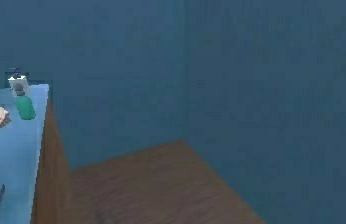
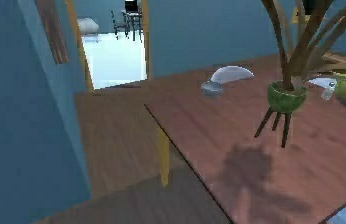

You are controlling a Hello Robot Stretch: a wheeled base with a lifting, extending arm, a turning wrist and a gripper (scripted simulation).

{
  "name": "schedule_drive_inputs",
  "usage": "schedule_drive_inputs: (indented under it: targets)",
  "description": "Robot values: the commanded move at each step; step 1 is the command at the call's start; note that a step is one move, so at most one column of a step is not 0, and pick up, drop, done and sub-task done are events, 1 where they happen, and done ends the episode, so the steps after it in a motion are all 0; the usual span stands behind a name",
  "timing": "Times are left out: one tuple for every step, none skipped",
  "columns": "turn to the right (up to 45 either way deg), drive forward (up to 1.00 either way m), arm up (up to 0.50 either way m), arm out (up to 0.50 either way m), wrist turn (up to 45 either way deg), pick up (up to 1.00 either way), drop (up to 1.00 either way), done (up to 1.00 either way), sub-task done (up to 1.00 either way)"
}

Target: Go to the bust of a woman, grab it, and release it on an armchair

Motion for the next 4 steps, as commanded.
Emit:
schedule_drive_inputs:
  targets:
    - [0.0, 0.70, 0.00, 0.00, 0.0, 0.00, 0.00, 0.00, 0.00]
    - [-39.0, 0.00, 0.00, 0.00, 0.0, 0.00, 0.00, 0.00, 0.00]
    - [0.0, 0.05, 0.00, 0.00, 0.0, 0.00, 0.00, 0.00, 0.00]
    - [-45.0, 0.00, 0.00, 0.00, 0.0, 0.00, 0.00, 0.00, 0.00]
